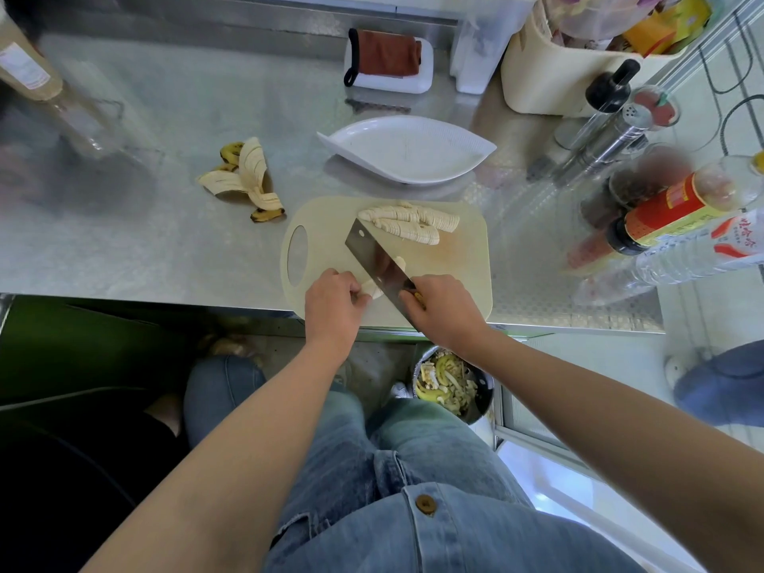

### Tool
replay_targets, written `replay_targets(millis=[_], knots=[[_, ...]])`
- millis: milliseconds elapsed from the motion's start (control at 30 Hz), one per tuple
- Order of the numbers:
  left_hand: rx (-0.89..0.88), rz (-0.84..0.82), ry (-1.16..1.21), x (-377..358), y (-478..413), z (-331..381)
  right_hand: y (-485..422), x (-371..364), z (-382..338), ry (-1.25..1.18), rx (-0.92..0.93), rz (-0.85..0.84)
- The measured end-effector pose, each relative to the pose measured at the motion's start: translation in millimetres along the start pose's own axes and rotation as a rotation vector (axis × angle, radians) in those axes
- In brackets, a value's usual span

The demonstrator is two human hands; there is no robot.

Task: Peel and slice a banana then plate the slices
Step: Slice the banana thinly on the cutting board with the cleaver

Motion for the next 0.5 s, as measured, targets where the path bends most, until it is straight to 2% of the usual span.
replay_targets(millis=[500], knots=[[0.02, -0.016, 0.022, -2.0, -2.1, -1.6, 0.9, -11.1, 5.3, 0.039, -0.025, -0.058]])
Point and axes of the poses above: each hand's wrist, its own y-axis away from the middle knuckle, its own x-axis out of the back of the hand, z = x × y, the point moved 10 cm from there along -y, towards the middle knuckle, and after that the axes turned 5 degrees about -z, right-handed, at the moved point
